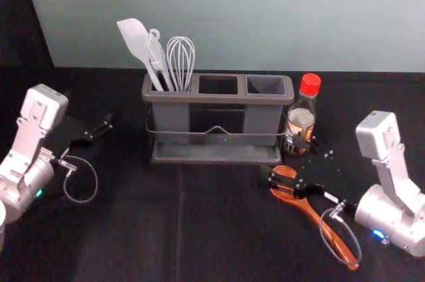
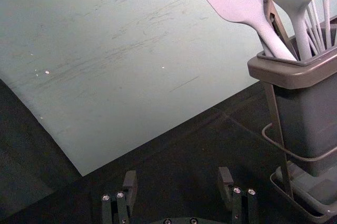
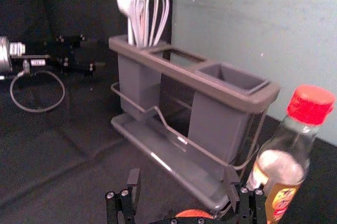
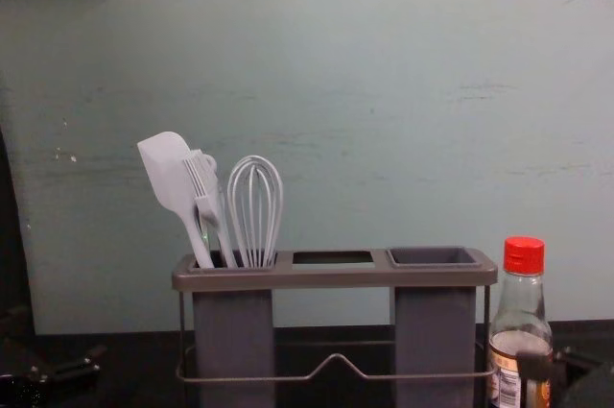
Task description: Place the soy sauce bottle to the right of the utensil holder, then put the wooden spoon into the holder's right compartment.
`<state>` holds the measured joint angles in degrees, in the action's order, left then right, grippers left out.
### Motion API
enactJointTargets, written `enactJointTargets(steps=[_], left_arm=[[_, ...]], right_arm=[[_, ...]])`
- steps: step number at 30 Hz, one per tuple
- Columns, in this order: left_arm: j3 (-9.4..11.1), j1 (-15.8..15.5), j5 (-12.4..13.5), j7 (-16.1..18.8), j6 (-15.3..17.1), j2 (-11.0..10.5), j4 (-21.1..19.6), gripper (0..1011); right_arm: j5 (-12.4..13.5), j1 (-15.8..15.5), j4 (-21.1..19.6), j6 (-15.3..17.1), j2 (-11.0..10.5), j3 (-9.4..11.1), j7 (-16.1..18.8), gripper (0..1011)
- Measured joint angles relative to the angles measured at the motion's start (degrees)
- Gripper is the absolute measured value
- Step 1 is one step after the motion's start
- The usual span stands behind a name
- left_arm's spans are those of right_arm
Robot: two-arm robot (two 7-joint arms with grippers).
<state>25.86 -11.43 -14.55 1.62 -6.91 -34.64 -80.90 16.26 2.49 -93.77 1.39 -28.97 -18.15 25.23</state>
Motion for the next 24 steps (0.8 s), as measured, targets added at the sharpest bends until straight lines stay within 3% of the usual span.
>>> enactJointTargets(steps=[6, 24], left_arm=[[0.0, 0.0, 0.0, 0.0, 0.0, 0.0, 0.0, 1005], [0.0, 0.0, 0.0, 0.0, 0.0, 0.0, 0.0, 1005]], right_arm=[[-0.6, 0.6, 1.9, -0.5, 0.2, -1.1, 0.5, 1002], [-0.5, 0.6, 1.8, -0.4, 0.2, -1.0, 0.5, 1002]])
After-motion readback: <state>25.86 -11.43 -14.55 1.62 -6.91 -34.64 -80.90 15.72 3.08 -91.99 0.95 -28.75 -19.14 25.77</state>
